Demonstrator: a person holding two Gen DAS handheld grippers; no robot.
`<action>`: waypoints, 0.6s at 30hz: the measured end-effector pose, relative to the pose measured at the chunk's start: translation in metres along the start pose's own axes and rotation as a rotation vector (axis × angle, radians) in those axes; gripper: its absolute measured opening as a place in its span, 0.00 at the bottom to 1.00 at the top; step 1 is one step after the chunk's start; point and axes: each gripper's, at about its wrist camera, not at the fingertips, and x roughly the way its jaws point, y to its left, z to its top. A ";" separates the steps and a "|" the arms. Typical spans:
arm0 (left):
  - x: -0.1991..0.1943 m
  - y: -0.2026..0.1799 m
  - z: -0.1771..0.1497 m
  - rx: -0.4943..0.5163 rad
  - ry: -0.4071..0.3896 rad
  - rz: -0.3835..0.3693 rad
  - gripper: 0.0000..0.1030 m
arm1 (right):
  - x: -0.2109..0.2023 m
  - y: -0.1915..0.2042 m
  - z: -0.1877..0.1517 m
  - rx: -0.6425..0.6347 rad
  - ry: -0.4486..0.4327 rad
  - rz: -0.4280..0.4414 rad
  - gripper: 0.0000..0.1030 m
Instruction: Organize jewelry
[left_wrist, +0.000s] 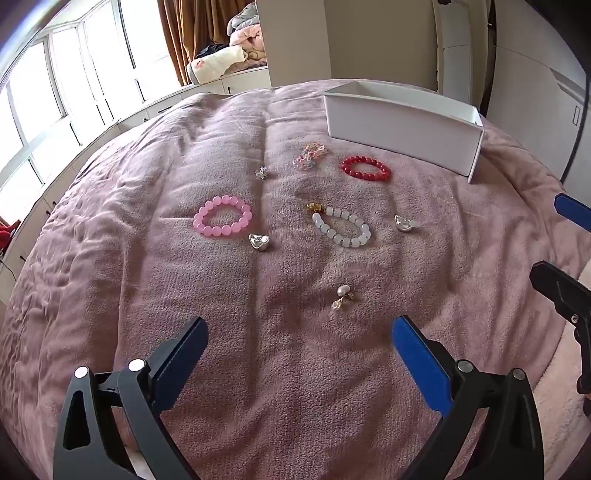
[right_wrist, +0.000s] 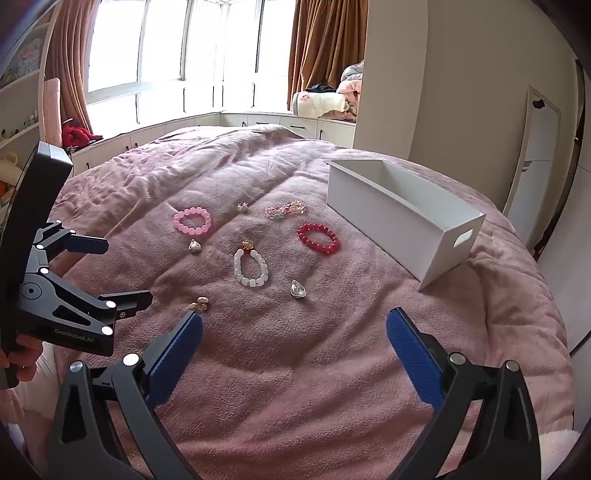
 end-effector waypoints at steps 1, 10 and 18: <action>0.000 0.000 0.000 0.000 0.000 0.000 0.98 | 0.000 0.000 0.000 0.001 0.000 0.003 0.96; 0.001 0.001 0.000 -0.003 0.003 -0.003 0.98 | 0.000 0.001 0.001 -0.008 0.001 0.013 0.96; -0.002 0.003 0.002 -0.015 -0.010 -0.012 0.98 | 0.000 0.000 0.001 -0.004 0.003 0.012 0.96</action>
